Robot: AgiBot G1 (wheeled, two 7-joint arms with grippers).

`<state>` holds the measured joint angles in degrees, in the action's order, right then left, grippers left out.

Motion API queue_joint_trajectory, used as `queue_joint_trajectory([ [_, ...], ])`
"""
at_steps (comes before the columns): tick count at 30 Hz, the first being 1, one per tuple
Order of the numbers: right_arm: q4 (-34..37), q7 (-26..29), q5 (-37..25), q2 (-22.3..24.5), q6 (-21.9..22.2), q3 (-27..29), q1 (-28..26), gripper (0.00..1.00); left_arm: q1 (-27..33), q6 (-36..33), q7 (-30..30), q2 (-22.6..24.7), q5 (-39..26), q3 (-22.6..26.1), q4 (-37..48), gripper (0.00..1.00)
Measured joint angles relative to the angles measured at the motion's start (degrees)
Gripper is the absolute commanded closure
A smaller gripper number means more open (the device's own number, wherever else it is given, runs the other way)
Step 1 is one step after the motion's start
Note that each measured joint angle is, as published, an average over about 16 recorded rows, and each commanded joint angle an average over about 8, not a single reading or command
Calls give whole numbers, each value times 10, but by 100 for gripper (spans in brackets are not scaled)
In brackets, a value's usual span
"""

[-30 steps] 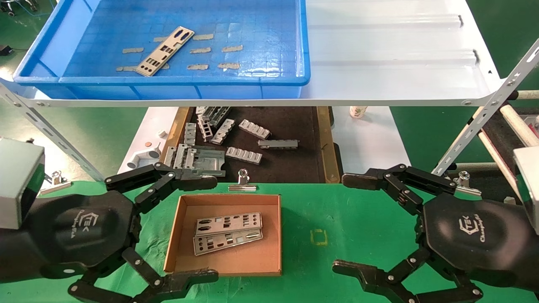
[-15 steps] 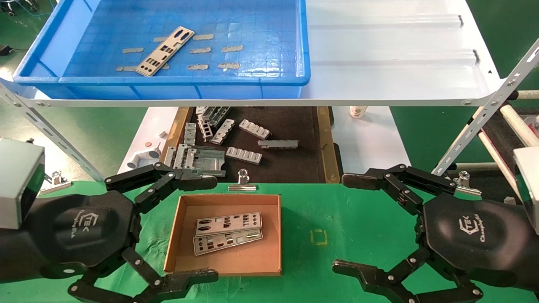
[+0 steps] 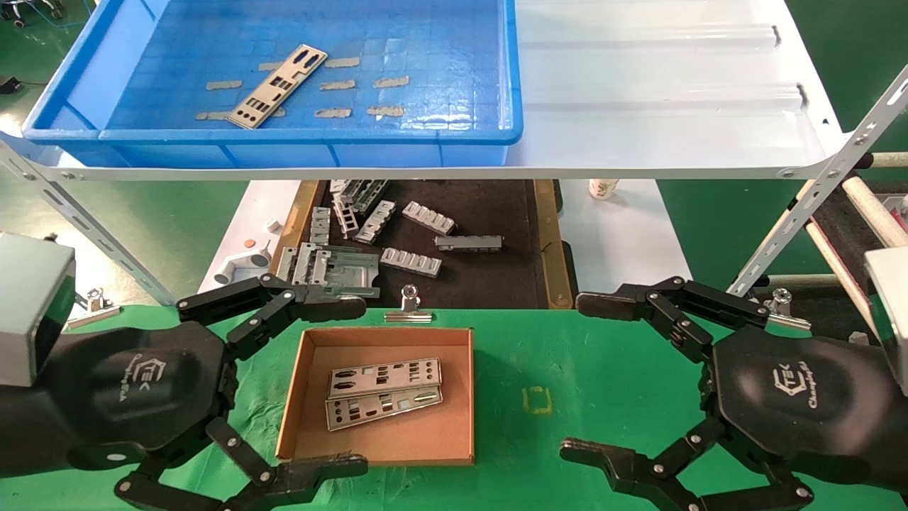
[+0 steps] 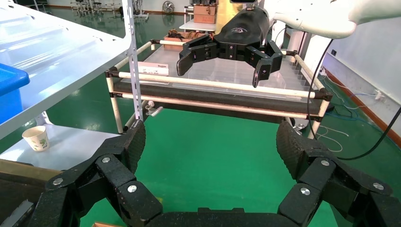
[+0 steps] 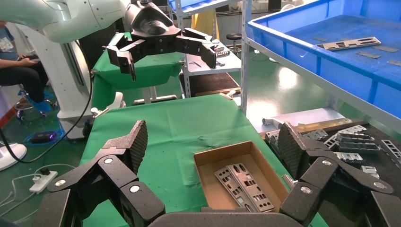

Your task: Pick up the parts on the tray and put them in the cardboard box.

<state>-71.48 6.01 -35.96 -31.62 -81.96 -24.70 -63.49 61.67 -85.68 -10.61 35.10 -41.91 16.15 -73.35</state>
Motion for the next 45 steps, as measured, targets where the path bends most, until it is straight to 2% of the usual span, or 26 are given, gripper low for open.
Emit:
queue_joint_trajectory([
  [45, 0, 0, 0, 0, 0, 0, 0, 0, 0, 0, 0, 0, 0, 0, 0, 0],
])
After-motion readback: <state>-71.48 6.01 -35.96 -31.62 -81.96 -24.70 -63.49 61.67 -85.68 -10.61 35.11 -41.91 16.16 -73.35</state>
